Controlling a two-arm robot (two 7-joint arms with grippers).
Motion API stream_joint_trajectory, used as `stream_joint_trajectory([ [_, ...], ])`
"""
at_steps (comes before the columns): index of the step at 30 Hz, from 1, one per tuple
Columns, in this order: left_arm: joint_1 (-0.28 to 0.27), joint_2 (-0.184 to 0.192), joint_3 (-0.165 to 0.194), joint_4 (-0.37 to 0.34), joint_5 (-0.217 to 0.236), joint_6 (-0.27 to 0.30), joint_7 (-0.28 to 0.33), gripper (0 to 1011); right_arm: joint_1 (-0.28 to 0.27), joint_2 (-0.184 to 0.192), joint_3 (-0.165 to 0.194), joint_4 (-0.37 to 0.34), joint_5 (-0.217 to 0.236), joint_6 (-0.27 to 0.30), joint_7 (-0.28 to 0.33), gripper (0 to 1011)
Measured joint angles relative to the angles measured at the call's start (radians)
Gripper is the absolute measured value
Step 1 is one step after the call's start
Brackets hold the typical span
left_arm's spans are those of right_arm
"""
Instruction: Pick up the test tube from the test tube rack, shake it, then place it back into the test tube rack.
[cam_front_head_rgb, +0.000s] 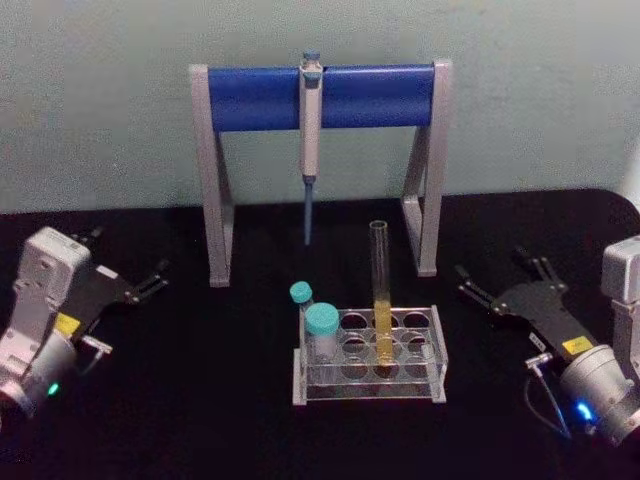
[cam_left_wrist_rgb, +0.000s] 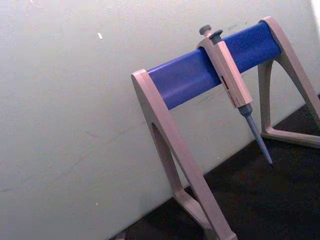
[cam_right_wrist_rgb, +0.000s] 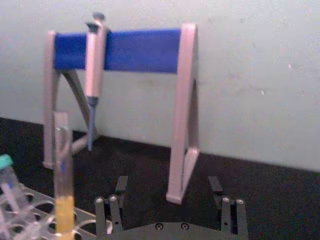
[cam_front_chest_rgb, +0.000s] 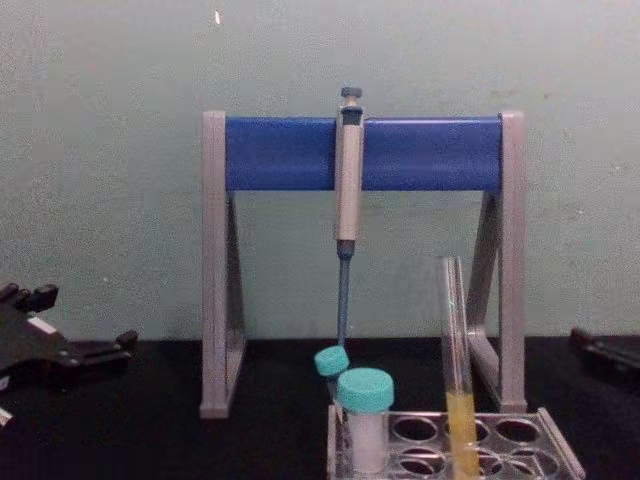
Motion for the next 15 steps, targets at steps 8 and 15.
stream_joint_trajectory([
  [8, 0.000, 0.000, 0.000, 0.000, 0.000, 0.000, 0.000, 1010, 0.021, -0.036, 0.008, 0.068, -0.021, 0.028, -0.015, 1000],
  [15, 0.000, 0.000, 0.000, 0.000, 0.000, 0.000, 0.000, 1010, 0.036, -0.058, 0.013, 0.116, -0.040, 0.049, -0.010, 1000],
])
